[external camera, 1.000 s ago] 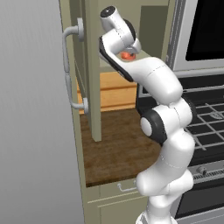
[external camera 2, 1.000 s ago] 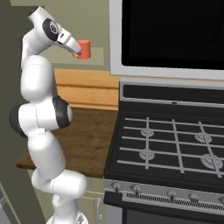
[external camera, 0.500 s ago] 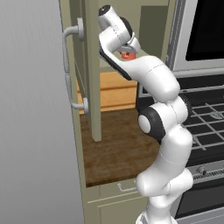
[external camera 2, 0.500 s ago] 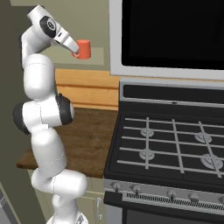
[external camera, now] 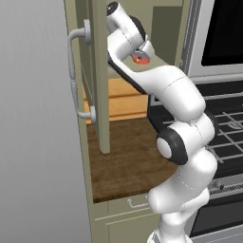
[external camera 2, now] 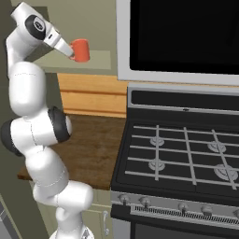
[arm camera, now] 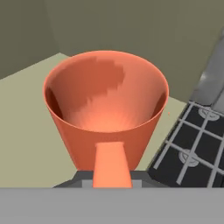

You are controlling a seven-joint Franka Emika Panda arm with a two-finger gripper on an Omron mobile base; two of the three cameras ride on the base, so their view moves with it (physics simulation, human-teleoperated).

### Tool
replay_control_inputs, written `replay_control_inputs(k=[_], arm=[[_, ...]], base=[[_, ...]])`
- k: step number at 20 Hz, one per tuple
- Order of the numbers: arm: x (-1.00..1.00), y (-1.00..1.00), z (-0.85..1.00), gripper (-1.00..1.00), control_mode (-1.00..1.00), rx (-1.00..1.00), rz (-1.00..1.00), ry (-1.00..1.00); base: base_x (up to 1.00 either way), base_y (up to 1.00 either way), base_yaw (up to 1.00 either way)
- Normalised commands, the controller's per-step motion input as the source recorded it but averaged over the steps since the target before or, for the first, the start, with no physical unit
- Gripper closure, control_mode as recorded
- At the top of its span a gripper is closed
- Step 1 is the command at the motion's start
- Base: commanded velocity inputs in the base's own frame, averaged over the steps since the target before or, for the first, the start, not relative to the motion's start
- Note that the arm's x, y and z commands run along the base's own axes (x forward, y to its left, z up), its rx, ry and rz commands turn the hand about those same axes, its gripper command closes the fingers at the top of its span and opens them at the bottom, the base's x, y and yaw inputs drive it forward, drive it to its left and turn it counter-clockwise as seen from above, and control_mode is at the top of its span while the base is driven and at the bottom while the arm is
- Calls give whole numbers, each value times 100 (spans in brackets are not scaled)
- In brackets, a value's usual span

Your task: Gather all objects into one cabinet and sort the glasses and bowls to opposite sides.

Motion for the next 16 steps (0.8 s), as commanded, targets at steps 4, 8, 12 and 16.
replay_control_inputs(k=[4, 8, 12, 16], arm=[[-99, -13, -4, 100, -100, 0, 9, -20], [-100, -39, 0, 100, -100, 0, 17, -9], [-100, -52, 0, 100, -100, 0, 31, 0], [-100, -50, 0, 100, -100, 0, 37, 0]], base=[[0, 0, 0], [0, 0, 0], [0, 0, 0], [0, 0, 0]])
